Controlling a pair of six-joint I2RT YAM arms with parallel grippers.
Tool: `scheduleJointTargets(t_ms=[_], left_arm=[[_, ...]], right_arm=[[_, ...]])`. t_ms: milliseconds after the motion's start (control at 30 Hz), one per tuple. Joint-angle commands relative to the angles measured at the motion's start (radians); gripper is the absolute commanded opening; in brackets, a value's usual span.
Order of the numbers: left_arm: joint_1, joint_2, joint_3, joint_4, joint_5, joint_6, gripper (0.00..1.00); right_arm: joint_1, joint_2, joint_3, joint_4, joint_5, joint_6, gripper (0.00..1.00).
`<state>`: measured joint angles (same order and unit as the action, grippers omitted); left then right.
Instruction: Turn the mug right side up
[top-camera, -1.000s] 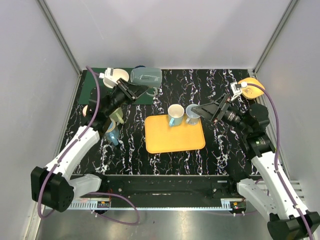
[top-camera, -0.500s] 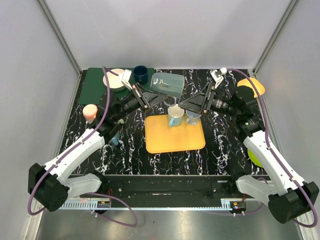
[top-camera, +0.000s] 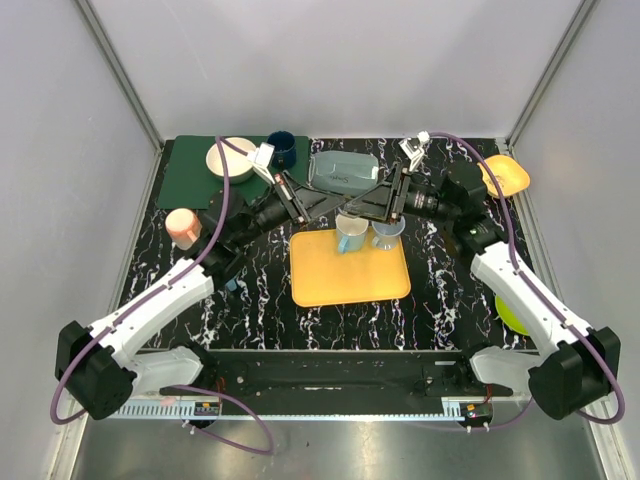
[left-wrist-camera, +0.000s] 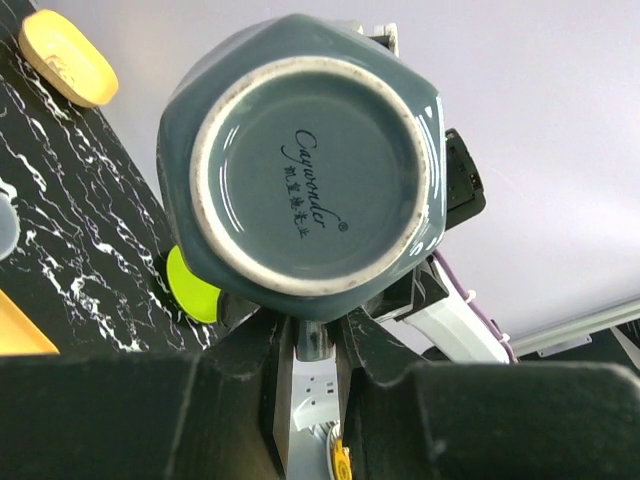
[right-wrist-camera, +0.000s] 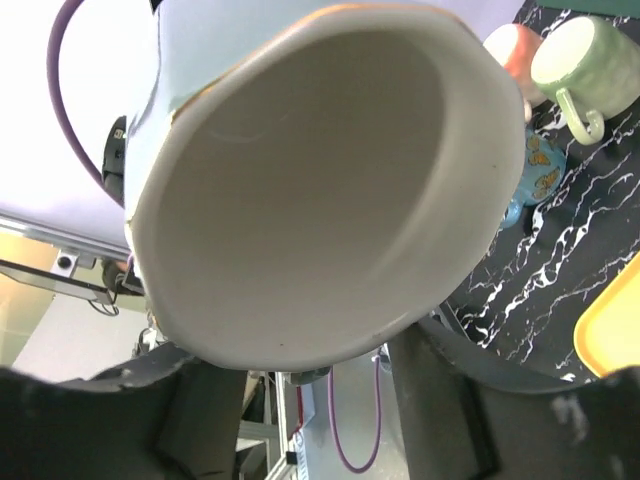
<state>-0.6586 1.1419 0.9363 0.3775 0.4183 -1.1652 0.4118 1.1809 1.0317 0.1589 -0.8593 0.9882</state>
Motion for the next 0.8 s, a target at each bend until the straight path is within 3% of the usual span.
scheduleJointTargets(t_ms=[0,267,467,633,767], left_arm=[[-0.029,-0.018,0.065,0.179,0.002,0.004,0.00],[-0.045,0.004,0.070,0.186,0.002,0.009,0.00],[-0.050,0.005,0.044,0.207,-0.003,0.006,0.00],[-0.050,0.002,0.035,0.216,0.002,0.006,0.00],[-0.052,0.008,0.033,0.227,0.010,-0.002,0.00]], right_arm=[[0.013,0.023,0.060,0.116,-0.041,0.018,0.55],[0.025,0.036,0.044,0.212,-0.078,0.067,0.44],[0.025,0.080,-0.028,0.600,-0.133,0.334,0.51],[0.025,0.091,-0.032,0.675,-0.142,0.398,0.53],[0.025,0.105,-0.032,0.741,-0.149,0.440,0.46]])
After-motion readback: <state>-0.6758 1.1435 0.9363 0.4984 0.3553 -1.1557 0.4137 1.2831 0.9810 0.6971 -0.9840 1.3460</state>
